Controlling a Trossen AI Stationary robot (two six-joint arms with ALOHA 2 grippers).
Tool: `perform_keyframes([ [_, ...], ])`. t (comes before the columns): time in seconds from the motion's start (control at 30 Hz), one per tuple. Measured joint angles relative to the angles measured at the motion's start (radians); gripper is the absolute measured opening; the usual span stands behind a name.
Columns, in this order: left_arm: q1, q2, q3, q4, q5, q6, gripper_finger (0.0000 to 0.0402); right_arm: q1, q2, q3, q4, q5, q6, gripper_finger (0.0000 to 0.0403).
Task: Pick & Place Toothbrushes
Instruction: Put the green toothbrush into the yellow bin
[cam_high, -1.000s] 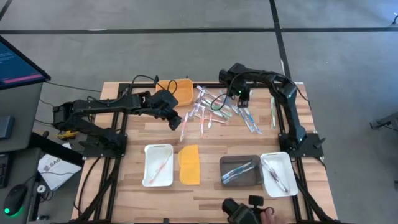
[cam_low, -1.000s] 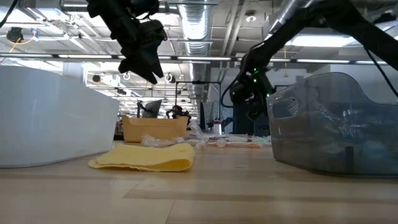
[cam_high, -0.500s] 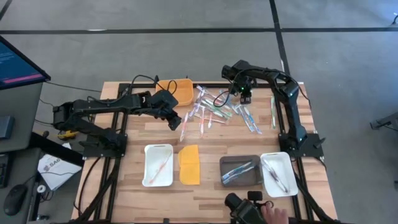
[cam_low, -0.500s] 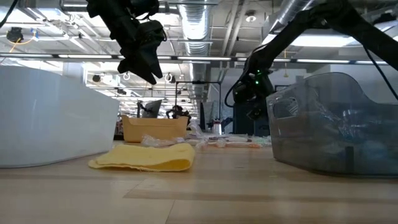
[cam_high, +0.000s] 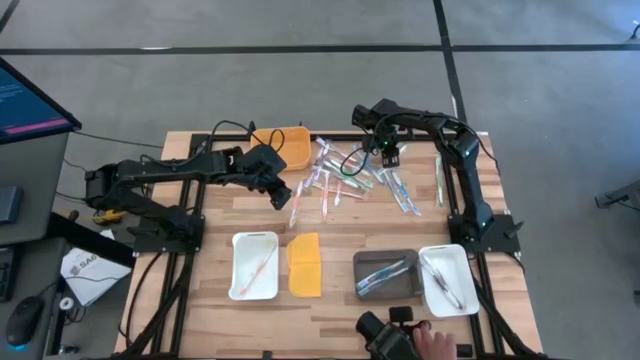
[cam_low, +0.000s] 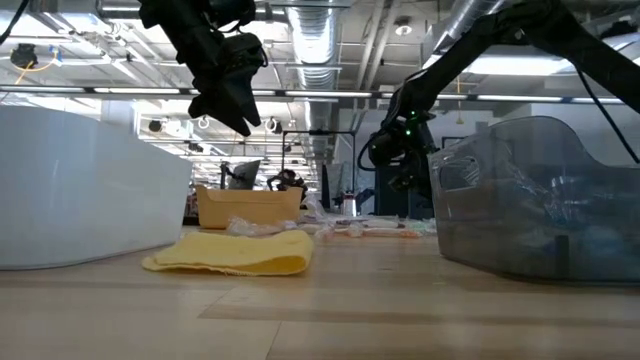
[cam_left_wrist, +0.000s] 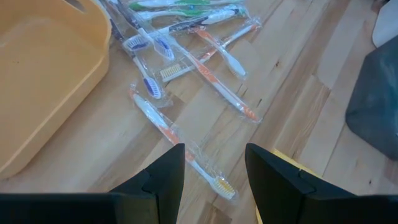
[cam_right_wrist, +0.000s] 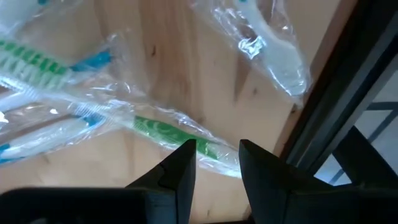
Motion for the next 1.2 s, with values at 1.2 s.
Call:
perform_keyframes([
  [1.2, -0.023, 0.000, 0.000, -0.002, 0.045, 0.001, 0.0163, 0.037, -0.004, -0.125, -0.046, 0.021, -0.001, 0.0222],
])
